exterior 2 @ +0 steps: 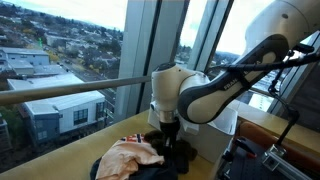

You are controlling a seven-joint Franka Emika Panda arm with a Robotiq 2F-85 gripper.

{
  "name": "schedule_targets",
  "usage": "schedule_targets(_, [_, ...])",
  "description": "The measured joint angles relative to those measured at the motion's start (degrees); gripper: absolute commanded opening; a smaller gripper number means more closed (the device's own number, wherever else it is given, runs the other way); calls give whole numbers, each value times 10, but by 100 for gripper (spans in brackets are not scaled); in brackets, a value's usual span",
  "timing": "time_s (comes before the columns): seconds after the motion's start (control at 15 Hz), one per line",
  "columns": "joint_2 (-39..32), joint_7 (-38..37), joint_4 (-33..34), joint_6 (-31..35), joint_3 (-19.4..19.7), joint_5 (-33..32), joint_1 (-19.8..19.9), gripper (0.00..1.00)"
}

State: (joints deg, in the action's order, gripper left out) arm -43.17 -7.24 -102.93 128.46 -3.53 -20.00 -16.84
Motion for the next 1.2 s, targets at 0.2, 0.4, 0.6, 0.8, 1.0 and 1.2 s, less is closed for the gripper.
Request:
schedule_targets(0.2, [3,0,0,0,-2,1,-2,1])
schedule_targets(0.4, [17,-1,-7,-1,-8,3,-4,4])
schedule_targets(0.6, [69,-1,-26,-2,-21,14,-5,4])
schedule_targets(0.8, [149,-1,-50,-3,-25,29,-2,4])
schedule_targets(1.0, [229,-1,-64,-9,-24,36,10,4])
schedule_targets(1.2, [301,0,-64,-25,-22,36,32,4])
